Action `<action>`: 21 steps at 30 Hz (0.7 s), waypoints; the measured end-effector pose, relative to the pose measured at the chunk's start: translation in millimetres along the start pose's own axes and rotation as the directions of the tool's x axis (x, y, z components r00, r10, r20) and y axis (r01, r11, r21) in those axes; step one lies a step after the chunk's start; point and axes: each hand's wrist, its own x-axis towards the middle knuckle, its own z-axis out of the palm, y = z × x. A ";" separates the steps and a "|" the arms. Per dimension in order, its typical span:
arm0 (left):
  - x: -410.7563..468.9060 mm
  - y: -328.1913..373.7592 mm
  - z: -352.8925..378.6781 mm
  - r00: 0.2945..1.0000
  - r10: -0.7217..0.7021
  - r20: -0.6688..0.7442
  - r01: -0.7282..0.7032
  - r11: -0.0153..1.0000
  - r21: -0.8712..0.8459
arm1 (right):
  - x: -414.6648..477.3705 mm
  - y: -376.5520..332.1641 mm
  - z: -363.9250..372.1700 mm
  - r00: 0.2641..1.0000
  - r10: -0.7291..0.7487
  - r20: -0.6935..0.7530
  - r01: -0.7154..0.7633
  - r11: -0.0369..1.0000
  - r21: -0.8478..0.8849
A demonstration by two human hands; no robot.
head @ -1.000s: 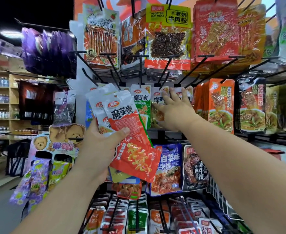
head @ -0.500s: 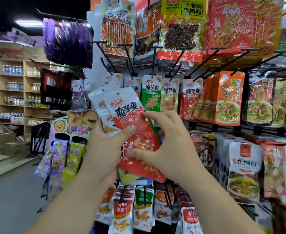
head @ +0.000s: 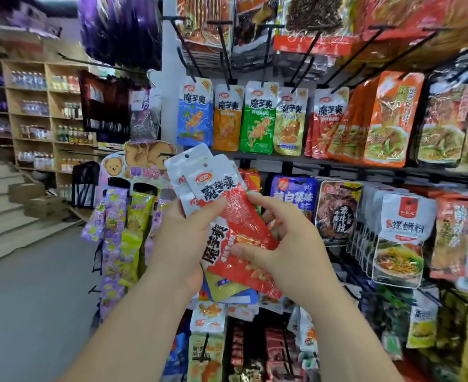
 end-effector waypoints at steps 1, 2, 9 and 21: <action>-0.5 -1.0 0.4 1.000 -0.018 -0.003 0.018 1.000 -0.020 | -2.3 2.6 -2.2 1.000 0.017 0.008 -0.017 1.000 0.007; -0.9 -2.2 0.8 0.999 -0.039 -0.007 0.039 0.998 -0.041 | -4.7 5.7 -4.3 0.999 0.029 0.019 -0.030 0.999 0.025; -2.4 -16.9 4.4 0.997 -0.078 -0.025 0.076 0.994 -0.077 | -21.8 12.6 -17.8 0.993 0.109 0.035 -0.111 0.991 0.074; 6.4 -21.2 6.0 0.986 0.128 -0.102 -0.123 0.991 0.059 | -33.2 32.8 -45.1 0.967 0.250 0.045 -0.250 0.906 0.341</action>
